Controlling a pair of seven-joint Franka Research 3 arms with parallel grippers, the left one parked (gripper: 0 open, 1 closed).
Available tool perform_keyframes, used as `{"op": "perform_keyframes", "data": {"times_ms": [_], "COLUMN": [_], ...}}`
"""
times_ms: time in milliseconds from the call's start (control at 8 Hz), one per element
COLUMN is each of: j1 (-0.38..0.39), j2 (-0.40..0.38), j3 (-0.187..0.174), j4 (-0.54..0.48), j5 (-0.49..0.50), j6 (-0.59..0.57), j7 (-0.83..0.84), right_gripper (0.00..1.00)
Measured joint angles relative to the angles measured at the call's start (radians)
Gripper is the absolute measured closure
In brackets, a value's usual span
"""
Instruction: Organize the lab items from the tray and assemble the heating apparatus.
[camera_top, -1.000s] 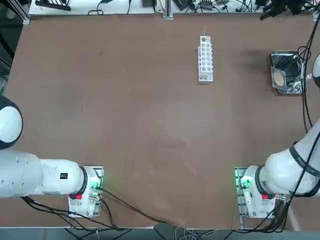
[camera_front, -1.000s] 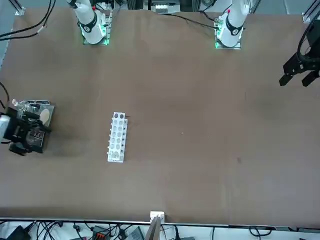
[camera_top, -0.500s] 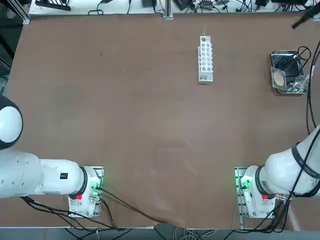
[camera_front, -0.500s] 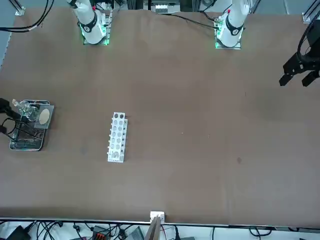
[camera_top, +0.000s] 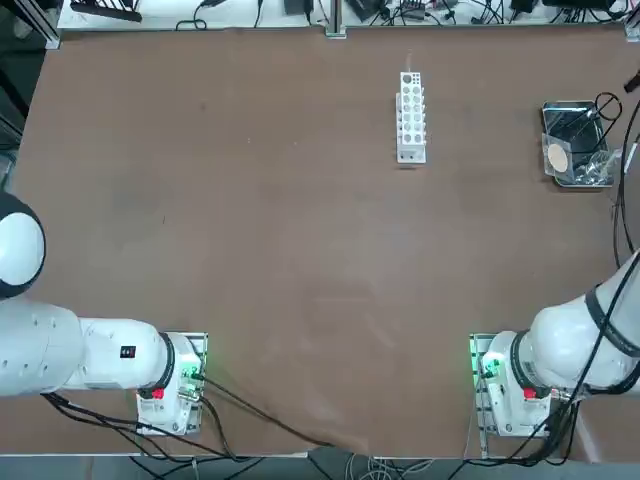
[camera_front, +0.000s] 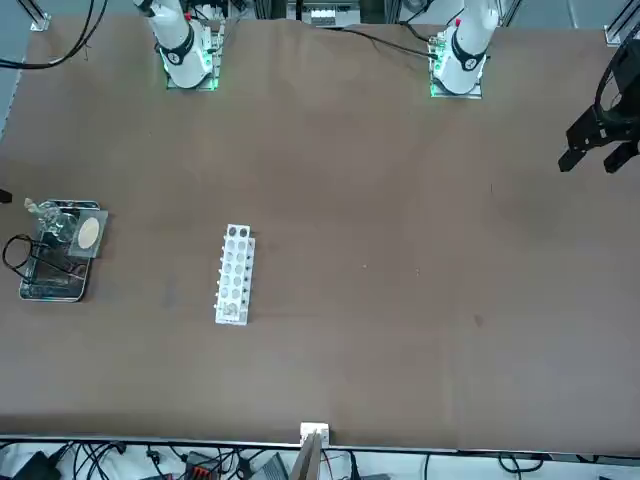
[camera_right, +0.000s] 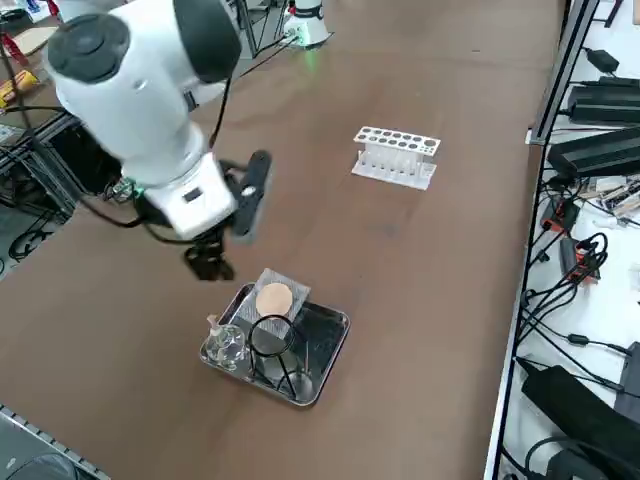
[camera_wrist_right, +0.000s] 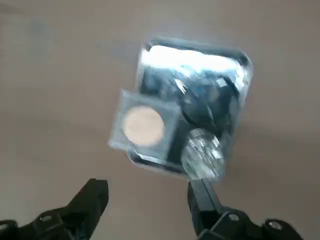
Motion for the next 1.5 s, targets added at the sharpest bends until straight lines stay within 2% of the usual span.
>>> {"op": "perform_keyframes", "data": {"times_ms": [125, 375, 875, 1500], "j1": [0.0, 0.002, 0.015, 0.015], "j2": [0.001, 0.005, 0.024, 0.084], "j3": [-0.012, -0.021, -0.021, -0.027], "j4": [-0.024, -0.09, -0.241, -0.279], "j5": [-0.038, -0.055, -0.059, -0.059], "j6": [0.02, 0.092, 0.353, 0.438], "j7": [0.05, 0.178, 0.314, 0.321], "right_gripper": [0.03, 0.03, 0.02, 0.02]}}
